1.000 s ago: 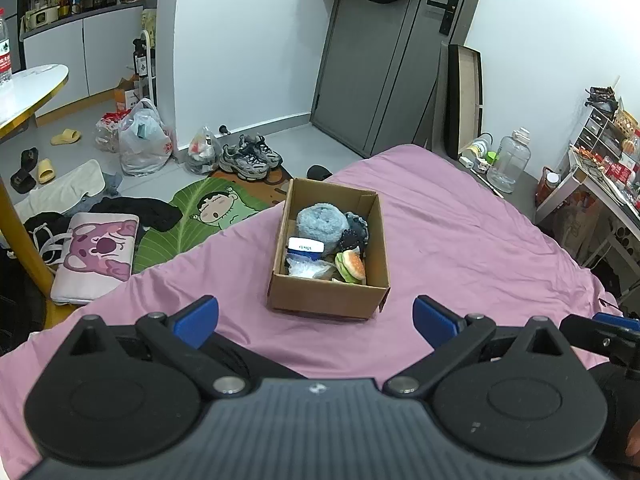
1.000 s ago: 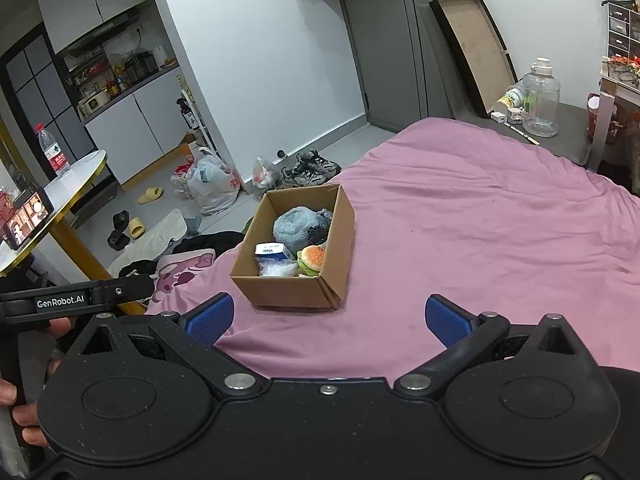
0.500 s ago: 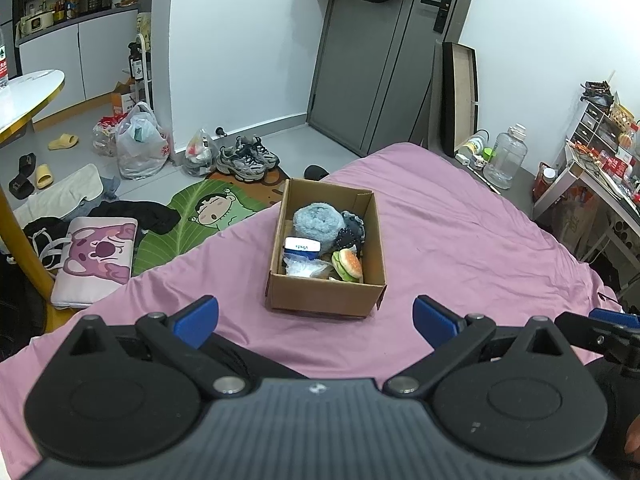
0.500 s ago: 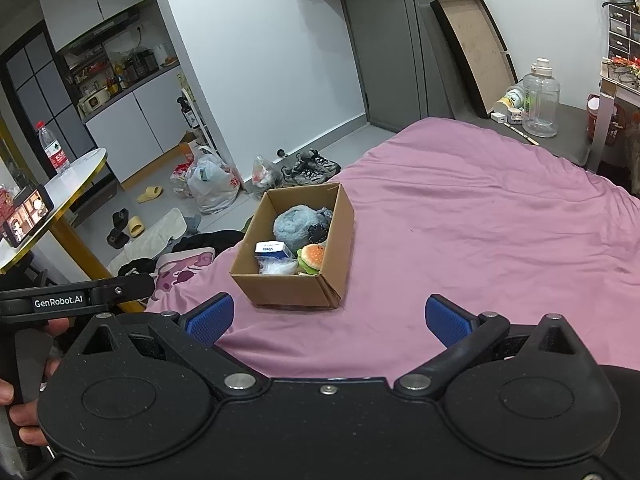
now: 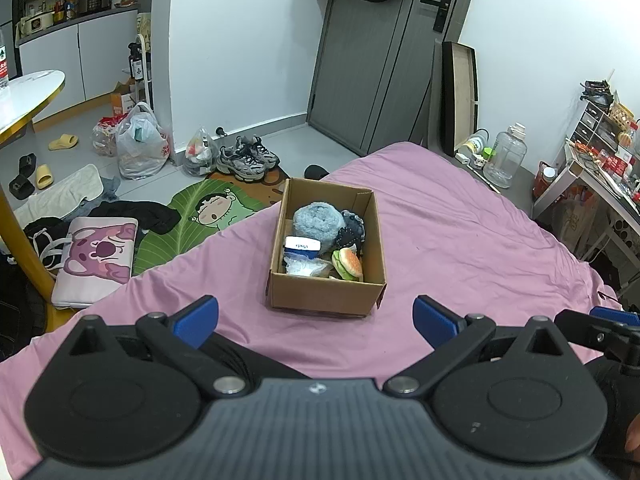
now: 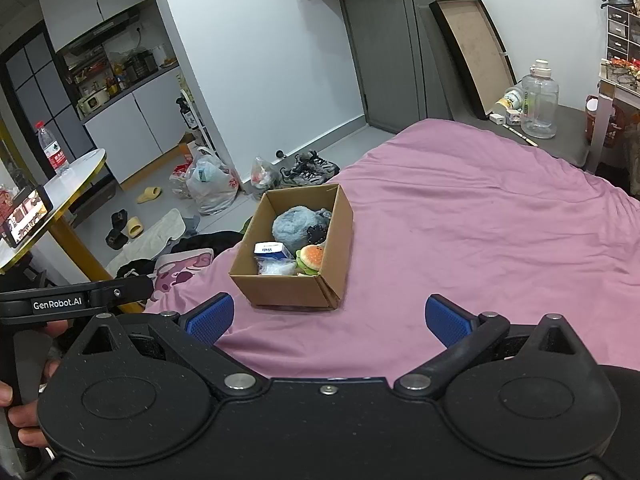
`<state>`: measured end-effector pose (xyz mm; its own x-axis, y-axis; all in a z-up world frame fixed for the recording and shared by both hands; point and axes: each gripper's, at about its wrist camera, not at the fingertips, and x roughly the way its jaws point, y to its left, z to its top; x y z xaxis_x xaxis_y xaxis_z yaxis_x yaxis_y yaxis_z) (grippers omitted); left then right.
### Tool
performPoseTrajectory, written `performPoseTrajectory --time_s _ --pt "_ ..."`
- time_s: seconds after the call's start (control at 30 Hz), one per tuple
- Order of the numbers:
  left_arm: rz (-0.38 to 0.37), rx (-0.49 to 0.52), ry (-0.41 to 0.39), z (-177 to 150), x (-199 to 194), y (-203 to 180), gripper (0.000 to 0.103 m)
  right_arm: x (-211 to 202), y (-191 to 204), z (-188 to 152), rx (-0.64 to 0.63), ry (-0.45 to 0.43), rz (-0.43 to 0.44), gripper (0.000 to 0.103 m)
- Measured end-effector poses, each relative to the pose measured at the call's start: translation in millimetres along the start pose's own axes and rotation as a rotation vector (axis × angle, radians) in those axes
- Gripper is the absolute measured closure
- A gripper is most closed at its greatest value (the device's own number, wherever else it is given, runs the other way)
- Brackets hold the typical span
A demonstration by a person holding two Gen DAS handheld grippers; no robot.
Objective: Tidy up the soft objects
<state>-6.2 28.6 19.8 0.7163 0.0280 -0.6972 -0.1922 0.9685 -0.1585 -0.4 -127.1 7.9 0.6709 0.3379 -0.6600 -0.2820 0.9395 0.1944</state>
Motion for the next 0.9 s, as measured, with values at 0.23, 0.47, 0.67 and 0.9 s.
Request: performPoseTrajectory --time_s 0.23,0.47,0.67,0.9 --pt "0.003 0.001 0.000 -2.1 -1.7 0.1 0.001 0.5 0.2 -0.1 -0.003 0.002 0.002 0.000" --pt "0.002 0.002 -0.001 -2.7 -2.3 0.7 0.001 0.4 0.2 -0.1 -0.001 0.002 0.001 0.000" --pt "0.005 0.003 -0.002 -2.7 -2.8 0.6 0.001 0.6 -0.3 -0.2 -0.001 0.002 0.002 0.000" --pt "0.007 0.001 -0.003 -2.8 -3.7 2.2 0.001 0.7 -0.6 -0.4 0.001 0.003 0.003 0.000"
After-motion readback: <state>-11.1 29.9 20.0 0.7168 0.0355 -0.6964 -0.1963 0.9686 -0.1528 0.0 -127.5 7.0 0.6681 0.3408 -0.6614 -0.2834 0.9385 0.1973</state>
